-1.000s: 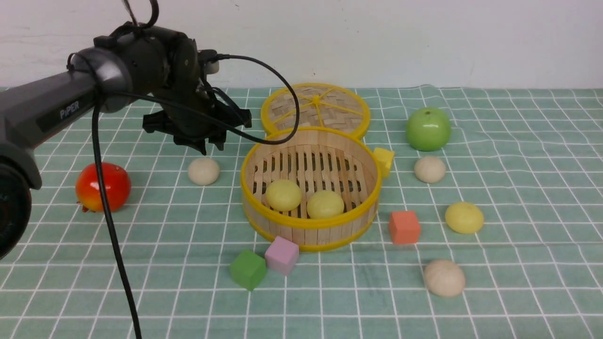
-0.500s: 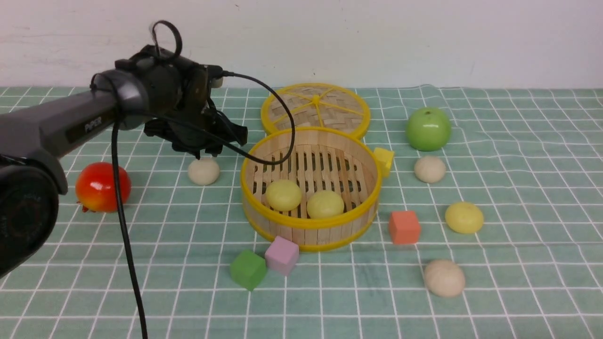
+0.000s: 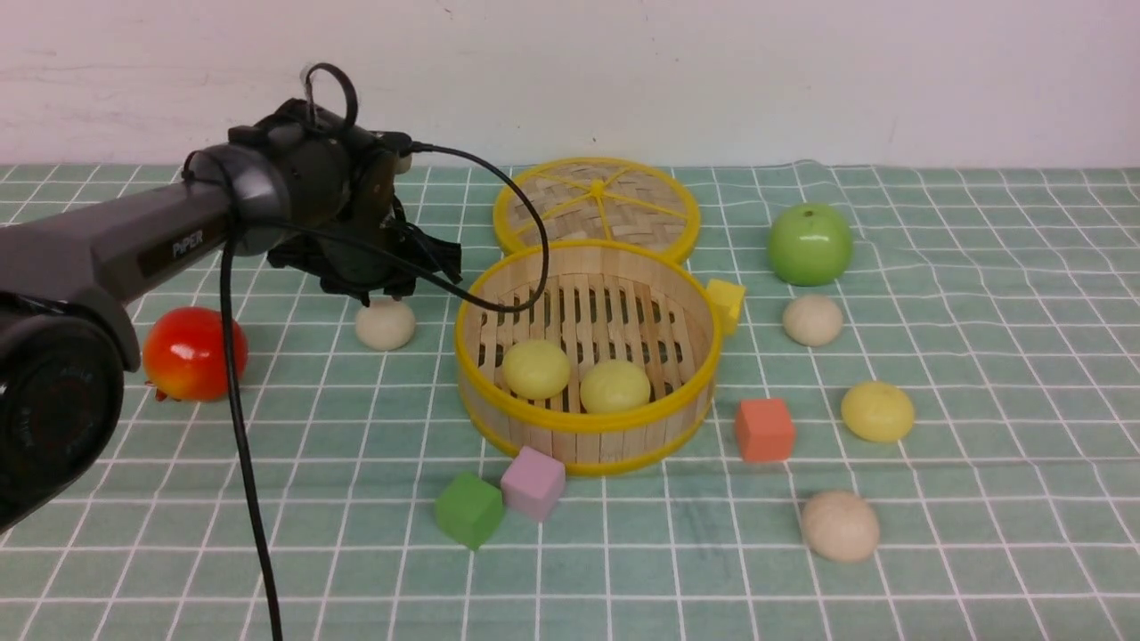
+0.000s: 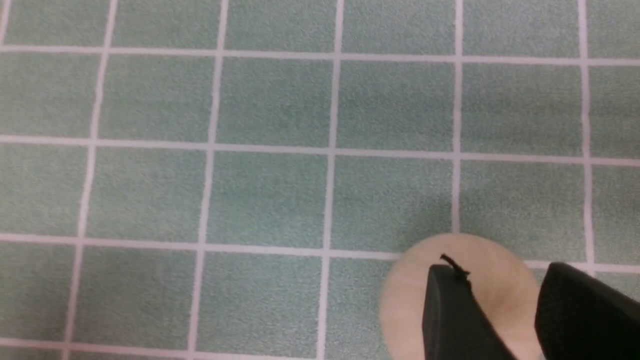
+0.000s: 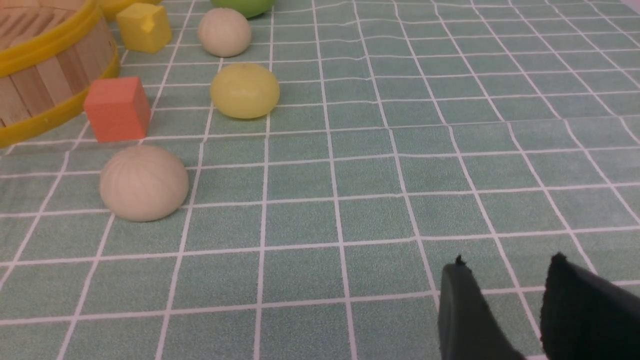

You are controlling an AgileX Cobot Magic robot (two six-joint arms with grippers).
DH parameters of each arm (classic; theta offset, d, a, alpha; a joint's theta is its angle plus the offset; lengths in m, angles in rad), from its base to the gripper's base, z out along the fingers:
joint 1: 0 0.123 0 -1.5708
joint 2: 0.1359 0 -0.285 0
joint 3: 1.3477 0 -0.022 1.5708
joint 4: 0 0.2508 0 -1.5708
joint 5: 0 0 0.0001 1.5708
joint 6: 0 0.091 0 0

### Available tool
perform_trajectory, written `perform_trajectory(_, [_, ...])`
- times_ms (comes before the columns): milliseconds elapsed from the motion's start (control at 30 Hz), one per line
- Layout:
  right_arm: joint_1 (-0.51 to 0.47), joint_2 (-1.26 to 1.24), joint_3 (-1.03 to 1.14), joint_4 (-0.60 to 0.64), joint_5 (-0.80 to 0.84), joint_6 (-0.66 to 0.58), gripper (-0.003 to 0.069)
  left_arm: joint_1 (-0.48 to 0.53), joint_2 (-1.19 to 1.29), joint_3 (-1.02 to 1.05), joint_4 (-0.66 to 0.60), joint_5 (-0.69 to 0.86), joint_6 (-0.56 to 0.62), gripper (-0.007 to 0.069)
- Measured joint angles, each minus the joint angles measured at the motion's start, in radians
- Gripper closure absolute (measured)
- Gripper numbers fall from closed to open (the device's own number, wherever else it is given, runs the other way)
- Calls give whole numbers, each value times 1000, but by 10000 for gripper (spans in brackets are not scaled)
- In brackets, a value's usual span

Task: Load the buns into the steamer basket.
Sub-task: Use the left arm to grab a steamed stuffed bun

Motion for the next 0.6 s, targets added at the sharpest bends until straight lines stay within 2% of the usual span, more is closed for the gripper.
perform_trajectory(367, [0,0,0,0,0,0,419,0,38,0,-1,-3,0,380])
perform_trajectory(567, [0,0,0,0,0,0,419,0,38,-3,-4,-3,0,464])
perform_trajectory(600, [0,0,0,0,0,0,419,0,38,-3,-4,-3,0,518])
